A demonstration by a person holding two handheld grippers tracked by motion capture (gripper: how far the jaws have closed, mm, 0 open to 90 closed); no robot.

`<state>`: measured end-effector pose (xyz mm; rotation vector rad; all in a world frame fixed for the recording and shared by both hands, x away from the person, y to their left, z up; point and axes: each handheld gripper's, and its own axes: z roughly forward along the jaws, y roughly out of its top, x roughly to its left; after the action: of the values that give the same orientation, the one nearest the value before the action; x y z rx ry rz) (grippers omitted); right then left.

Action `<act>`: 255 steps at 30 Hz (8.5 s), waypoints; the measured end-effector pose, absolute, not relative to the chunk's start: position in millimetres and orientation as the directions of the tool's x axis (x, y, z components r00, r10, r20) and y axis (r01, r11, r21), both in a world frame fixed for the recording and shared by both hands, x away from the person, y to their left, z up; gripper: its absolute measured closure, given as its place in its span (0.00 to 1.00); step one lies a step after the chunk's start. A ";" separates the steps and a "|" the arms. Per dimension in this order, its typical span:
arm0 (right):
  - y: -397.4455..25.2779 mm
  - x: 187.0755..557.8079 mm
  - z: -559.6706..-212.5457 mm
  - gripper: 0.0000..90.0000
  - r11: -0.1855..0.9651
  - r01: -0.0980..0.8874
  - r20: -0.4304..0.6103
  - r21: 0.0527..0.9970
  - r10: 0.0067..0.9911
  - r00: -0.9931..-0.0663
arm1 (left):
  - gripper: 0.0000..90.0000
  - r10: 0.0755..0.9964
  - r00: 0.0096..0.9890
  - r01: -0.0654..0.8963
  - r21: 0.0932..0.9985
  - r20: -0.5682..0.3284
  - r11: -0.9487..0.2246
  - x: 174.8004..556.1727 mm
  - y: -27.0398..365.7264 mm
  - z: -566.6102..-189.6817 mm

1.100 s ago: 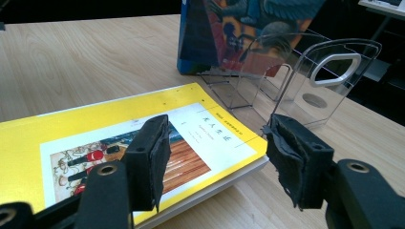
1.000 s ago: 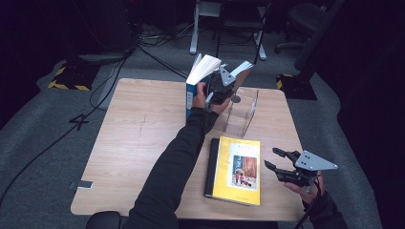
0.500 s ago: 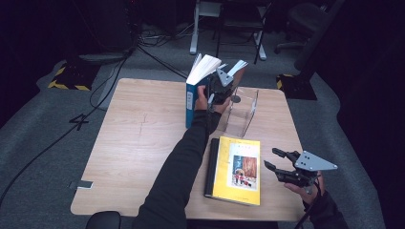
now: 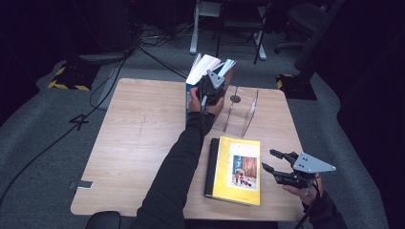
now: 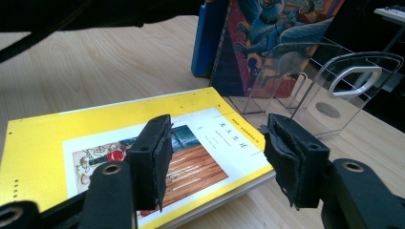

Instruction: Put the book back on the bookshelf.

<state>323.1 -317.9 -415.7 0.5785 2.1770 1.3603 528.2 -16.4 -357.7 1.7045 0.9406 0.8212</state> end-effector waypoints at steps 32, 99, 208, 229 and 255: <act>-318.6 329.6 -425.7 0.46 0.428 0.129 -0.168 0.895 0.589 -0.790 | 0.64 0.809 0.579 0.201 0.943 0.103 -0.264 488.3 19.4 -381.3; -302.0 318.5 -446.9 0.34 0.503 0.304 -0.067 0.809 0.593 -0.802 | 0.34 0.500 0.860 0.286 0.722 0.096 -0.630 352.9 105.4 -480.2; -263.1 347.8 -413.6 0.85 0.405 0.122 -0.076 0.906 0.440 -0.895 | 0.60 0.423 0.906 0.222 0.853 -0.002 -0.472 427.5 38.6 -442.0; -261.0 358.8 -388.5 0.87 0.349 0.050 -0.128 0.936 0.467 -0.875 | 0.99 0.409 0.913 0.149 0.920 0.013 -0.362 446.2 44.9 -386.1; -249.4 354.7 -382.1 0.96 0.365 -0.048 -0.237 0.930 0.493 -0.837 | 1.00 0.335 0.932 -0.007 0.935 0.134 -0.355 418.9 37.3 -322.7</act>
<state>354.7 -249.4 -382.1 0.3845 2.1484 1.4868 418.9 37.3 -322.7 1.9068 0.2394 0.3613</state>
